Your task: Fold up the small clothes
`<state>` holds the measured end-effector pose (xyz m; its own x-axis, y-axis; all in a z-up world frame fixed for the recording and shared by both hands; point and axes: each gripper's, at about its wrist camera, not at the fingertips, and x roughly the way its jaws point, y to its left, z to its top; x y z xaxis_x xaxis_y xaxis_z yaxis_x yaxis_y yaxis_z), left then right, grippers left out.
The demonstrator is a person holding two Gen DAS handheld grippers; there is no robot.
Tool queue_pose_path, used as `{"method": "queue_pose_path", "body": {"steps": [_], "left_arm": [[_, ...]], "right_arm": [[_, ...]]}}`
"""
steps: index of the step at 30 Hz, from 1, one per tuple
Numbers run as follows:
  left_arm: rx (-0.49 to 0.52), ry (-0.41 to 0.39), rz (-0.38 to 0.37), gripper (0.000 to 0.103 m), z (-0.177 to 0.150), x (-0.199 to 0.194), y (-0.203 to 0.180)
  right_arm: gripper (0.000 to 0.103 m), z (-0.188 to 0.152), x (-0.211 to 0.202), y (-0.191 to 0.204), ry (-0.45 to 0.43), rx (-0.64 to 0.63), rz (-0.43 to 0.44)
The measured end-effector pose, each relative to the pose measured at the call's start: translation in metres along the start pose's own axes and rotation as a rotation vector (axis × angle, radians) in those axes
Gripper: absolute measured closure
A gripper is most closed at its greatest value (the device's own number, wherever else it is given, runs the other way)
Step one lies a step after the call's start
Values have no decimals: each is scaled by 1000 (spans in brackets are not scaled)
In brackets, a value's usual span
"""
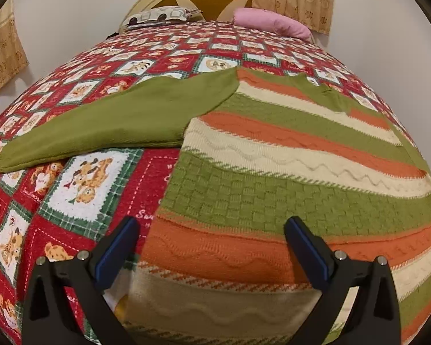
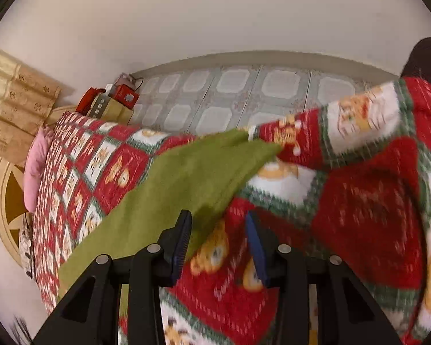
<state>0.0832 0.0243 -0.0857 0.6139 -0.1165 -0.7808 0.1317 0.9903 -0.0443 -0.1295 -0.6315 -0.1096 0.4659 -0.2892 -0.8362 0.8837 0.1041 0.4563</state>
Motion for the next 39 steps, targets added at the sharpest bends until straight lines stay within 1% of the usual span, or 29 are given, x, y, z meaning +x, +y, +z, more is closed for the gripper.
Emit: {"method": "queue_pose_path", "body": {"steps": [3, 4, 5, 6, 7, 8, 9, 14, 17, 19, 22, 25, 26, 27, 32, 36, 38, 39], "left_arm": [[2, 1, 2, 0, 0, -1, 2], [2, 2, 2, 0, 0, -1, 3], [2, 3, 1, 0, 0, 0, 3], [1, 4, 1, 0, 1, 0, 3], [2, 3, 2, 0, 1, 0, 3], [2, 3, 2, 0, 1, 0, 3], [2, 3, 2, 0, 1, 0, 3], [1, 3, 1, 0, 1, 0, 3], [0, 3, 0, 0, 1, 0, 3], [0, 3, -1, 0, 1, 0, 3], [-2, 2, -3, 0, 2, 0, 3], [-6, 1, -9, 0, 3, 0, 2], [-6, 0, -10, 0, 3, 0, 1], [-7, -1, -11, 0, 3, -1, 1], [-11, -7, -17, 0, 2, -2, 3], [-14, -8, -20, 0, 2, -2, 4], [-14, -8, -23, 0, 2, -2, 4], [-16, -8, -25, 0, 2, -2, 4]], "right_arm": [[62, 10, 11, -5, -6, 63, 39], [66, 13, 13, -7, -8, 74, 45], [70, 14, 14, -8, -10, 67, 33], [82, 14, 14, -7, -12, 49, 14], [89, 15, 14, -6, -16, 28, 5], [90, 15, 11, -6, -23, 12, 16], [94, 15, 6, -6, -35, 0, 44], [96, 13, -28, 8, -115, -85, 81], [96, 3, -57, 34, -163, -187, 95], [96, -9, -77, 59, -196, -268, 109], [96, -36, -102, 105, -222, -395, 128], [97, -74, -120, 152, -218, -523, 179], [97, -89, -124, 169, -213, -569, 194], [102, -104, -128, 183, -206, -613, 210], [103, -196, -134, 257, -146, -816, 313], [103, -265, -123, 295, -68, -926, 382], [103, -278, -119, 300, -56, -932, 400], [103, -279, -118, 300, -53, -930, 414]]}}
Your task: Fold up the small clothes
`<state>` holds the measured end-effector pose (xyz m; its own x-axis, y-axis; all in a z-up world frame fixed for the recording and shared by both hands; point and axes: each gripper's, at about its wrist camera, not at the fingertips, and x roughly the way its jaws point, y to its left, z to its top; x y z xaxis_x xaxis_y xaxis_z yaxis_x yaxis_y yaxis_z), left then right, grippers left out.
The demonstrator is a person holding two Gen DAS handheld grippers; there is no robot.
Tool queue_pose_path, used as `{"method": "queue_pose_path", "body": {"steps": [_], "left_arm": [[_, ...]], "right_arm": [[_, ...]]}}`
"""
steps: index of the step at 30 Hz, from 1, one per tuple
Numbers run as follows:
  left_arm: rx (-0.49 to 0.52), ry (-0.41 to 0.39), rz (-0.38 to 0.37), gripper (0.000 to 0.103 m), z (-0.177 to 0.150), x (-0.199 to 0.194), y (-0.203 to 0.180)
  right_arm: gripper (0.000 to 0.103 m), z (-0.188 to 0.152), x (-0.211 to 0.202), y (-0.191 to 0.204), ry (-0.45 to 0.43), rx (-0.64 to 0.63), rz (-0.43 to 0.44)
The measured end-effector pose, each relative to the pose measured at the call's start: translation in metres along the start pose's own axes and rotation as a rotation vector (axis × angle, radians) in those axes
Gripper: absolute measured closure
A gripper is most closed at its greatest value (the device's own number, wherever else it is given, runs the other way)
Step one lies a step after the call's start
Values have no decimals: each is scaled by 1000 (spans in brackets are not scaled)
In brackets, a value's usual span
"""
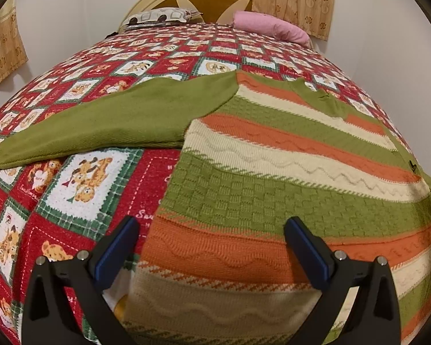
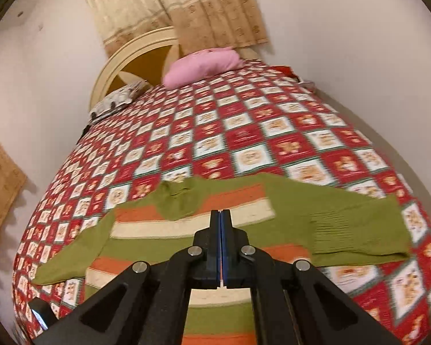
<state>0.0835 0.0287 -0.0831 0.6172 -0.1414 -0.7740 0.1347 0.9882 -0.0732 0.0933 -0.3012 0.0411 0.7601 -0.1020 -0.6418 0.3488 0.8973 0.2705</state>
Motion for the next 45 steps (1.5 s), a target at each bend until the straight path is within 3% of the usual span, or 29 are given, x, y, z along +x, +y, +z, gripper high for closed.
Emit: {"method": "queue_pose_path", "body": {"steps": [2, 3, 5, 6, 7, 9, 11, 12, 13, 20, 23, 26, 29, 30, 31, 33, 34, 36, 40, 45], "left_arm": [[-2, 0, -3, 0, 0, 0, 0], [-3, 1, -5, 0, 0, 0, 0], [-3, 1, -7, 0, 0, 0, 0], [-2, 2, -8, 0, 0, 0, 0], [-2, 2, -8, 0, 0, 1, 0], [-2, 2, -7, 0, 1, 1, -1], [-1, 3, -5, 0, 1, 1, -1], [0, 3, -5, 0, 0, 1, 0], [3, 4, -2, 0, 0, 1, 0], [8, 6, 6, 0, 0, 3, -1], [12, 7, 9, 0, 0, 3, -1], [12, 7, 9, 0, 0, 4, -1], [12, 7, 9, 0, 0, 4, -1], [12, 8, 9, 0, 0, 4, -1], [12, 8, 9, 0, 0, 4, -1], [12, 8, 9, 0, 0, 4, -1], [11, 8, 8, 0, 0, 4, -1], [11, 7, 8, 0, 0, 3, -1], [10, 7, 7, 0, 0, 3, -1], [10, 7, 7, 0, 0, 3, -1]], "right_arm": [[103, 2, 5, -8, 23, -13, 6], [97, 4, 8, -15, 36, -17, -12], [63, -1, 8, -42, 60, -17, -61], [34, -4, 9, -57, 65, -13, -92], [27, -7, 11, -74, 69, -11, -133], [28, -13, 21, -102, 104, -14, -199], [47, -23, 33, -122, 151, -31, -236], [68, -27, 41, -129, 184, -32, -250], [71, -33, 51, -135, 217, -25, -242], [70, -40, 83, -138, 236, -26, -249], [64, -38, 92, -135, 242, -69, -257], [46, -37, 101, -131, 264, -118, -249], [45, -39, 105, -125, 280, -173, -277], [53, -39, 104, -127, 280, -164, -285], [71, -38, 103, -130, 282, -155, -305], [76, -33, 99, -142, 285, -94, -259], [89, -31, 96, -150, 288, -58, -246], [98, -27, 91, -160, 291, 14, -205], [99, -22, 71, -167, 242, 134, -139], [99, -6, 42, -133, 169, 162, -25]]}}
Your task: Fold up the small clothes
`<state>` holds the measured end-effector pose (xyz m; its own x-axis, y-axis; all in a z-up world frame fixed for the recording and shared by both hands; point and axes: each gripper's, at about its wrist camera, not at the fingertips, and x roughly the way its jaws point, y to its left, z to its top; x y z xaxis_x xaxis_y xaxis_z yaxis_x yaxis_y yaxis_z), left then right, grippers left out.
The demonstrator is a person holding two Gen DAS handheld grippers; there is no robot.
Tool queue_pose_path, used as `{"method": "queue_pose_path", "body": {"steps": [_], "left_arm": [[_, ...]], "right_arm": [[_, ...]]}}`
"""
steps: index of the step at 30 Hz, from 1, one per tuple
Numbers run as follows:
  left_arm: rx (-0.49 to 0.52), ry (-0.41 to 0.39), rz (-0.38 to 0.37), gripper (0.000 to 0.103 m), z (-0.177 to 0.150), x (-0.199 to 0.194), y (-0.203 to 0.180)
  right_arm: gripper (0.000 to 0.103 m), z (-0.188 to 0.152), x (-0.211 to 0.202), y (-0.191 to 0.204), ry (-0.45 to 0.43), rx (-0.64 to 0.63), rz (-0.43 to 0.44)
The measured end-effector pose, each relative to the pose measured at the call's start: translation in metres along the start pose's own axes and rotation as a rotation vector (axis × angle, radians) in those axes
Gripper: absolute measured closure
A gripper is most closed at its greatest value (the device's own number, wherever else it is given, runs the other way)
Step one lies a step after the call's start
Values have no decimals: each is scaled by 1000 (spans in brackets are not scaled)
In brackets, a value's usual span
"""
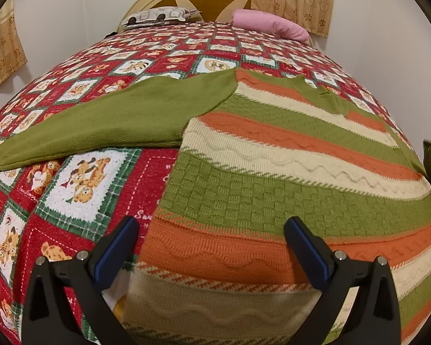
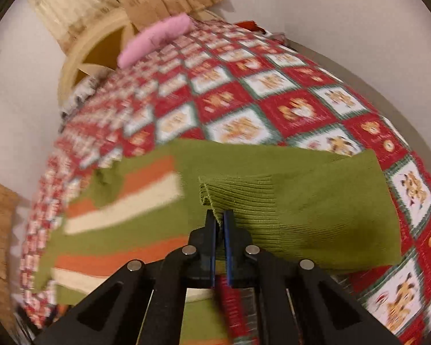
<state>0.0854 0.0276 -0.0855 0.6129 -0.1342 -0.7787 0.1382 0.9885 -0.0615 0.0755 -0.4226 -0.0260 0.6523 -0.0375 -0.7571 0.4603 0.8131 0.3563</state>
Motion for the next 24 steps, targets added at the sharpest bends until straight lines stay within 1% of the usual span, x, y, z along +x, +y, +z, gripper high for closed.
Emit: {"method": "queue_pose_path", "body": {"steps": [5, 7, 9, 13, 15, 20, 24], "left_arm": [[-1, -1, -1, 0, 0, 0, 0], [-2, -2, -2, 0, 0, 0, 0], [-8, -8, -7, 0, 0, -2, 0], [-26, -22, -13, 0, 1, -6, 2], [-38, -26, -22, 0, 1, -6, 5], [-43, -29, -31, 0, 0, -6, 7], [-50, -29, -41, 0, -1, -7, 7]], "right_arm": [[99, -1, -23, 70, -49, -83, 70], [99, -2, -22, 103, -56, -118, 109], [99, -7, -14, 141, -43, -152, 160], [99, -26, 15, 208, 2, -231, 236], [99, -39, 36, 239, 41, -260, 270], [99, -69, 87, 280, 152, -290, 325], [99, -85, 122, 292, 208, -320, 310]]}}
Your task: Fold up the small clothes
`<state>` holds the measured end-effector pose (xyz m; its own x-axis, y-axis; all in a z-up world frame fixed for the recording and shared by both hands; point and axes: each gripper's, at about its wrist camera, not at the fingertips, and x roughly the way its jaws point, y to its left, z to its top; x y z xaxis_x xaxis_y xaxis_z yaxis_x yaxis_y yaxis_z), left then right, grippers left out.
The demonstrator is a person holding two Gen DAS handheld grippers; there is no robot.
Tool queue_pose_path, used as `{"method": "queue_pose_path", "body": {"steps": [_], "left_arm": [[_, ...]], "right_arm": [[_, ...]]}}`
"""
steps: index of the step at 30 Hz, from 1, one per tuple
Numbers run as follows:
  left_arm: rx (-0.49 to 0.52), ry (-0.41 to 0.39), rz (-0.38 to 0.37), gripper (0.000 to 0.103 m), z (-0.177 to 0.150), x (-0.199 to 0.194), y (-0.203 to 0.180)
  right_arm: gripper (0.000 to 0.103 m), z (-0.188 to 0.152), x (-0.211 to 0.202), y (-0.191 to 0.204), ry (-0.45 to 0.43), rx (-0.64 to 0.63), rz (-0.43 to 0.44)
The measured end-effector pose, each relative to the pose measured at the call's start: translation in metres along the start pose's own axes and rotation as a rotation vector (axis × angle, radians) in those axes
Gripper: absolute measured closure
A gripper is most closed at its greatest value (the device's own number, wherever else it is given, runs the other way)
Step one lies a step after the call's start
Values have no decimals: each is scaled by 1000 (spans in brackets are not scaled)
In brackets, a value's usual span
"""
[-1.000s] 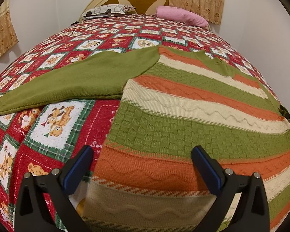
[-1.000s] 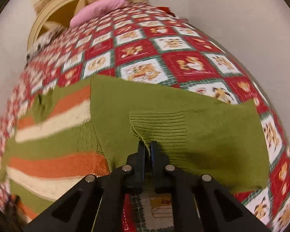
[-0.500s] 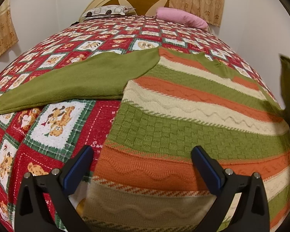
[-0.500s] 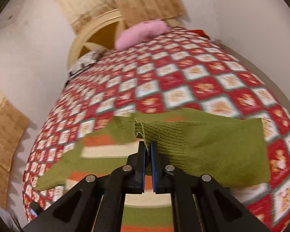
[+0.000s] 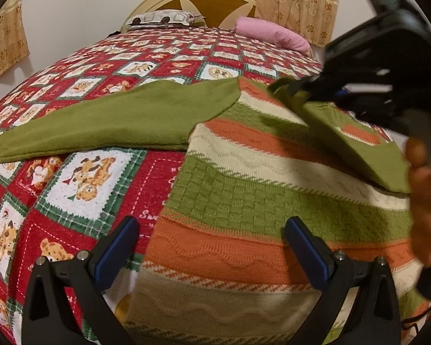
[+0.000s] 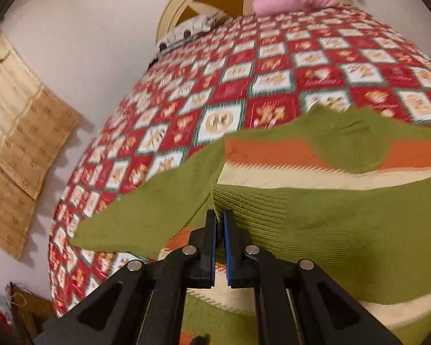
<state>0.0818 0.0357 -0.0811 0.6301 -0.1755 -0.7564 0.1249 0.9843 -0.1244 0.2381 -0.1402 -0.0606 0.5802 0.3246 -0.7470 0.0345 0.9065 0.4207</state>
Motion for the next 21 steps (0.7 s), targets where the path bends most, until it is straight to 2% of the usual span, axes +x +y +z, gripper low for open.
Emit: {"method": "queue_pose_path", "body": {"steps": [6, 10, 15, 17, 21], "left_arm": [[0, 0, -1, 0, 0, 0, 1], [-36, 4, 8, 0, 0, 1, 7], [-51, -2, -2, 0, 1, 1, 11], [-48, -3, 0, 0, 1, 1, 11], [-22, 1, 15, 0, 1, 3, 7]], "right_arm": [[99, -3, 23, -6, 29, -1, 24], [99, -3, 33, -1, 44, -14, 36], [103, 0, 45, 6, 95, -40, 158], [103, -2, 47, 14, 114, -85, 167], [103, -3, 11, 18, 14, -132, 108]]}}
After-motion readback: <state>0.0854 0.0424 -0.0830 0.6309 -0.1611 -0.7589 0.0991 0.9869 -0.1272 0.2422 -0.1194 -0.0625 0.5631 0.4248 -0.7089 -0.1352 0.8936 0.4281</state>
